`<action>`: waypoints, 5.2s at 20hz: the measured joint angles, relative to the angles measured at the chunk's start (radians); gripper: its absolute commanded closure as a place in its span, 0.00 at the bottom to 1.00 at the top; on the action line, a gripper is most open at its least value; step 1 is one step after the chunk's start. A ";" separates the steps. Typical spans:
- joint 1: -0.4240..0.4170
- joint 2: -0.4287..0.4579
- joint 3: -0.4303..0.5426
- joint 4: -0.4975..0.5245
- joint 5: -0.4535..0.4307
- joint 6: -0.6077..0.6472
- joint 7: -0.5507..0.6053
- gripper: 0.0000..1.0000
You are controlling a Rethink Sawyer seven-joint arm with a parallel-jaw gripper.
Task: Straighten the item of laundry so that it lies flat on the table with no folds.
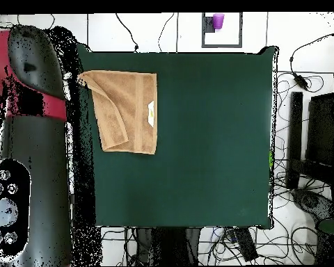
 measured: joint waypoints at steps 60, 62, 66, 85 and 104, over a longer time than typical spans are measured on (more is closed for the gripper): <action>-0.576 -0.910 0.350 0.775 -0.169 0.001 -1.256 0.00; -0.603 -0.910 0.355 0.775 -0.185 0.001 -1.299 0.00; -0.650 -0.910 0.376 0.775 -0.213 0.000 -1.372 0.00; -0.765 -0.906 0.453 0.893 -0.234 -0.094 -1.523 0.00; -0.848 -0.901 0.574 1.106 -0.232 -0.374 -1.523 0.00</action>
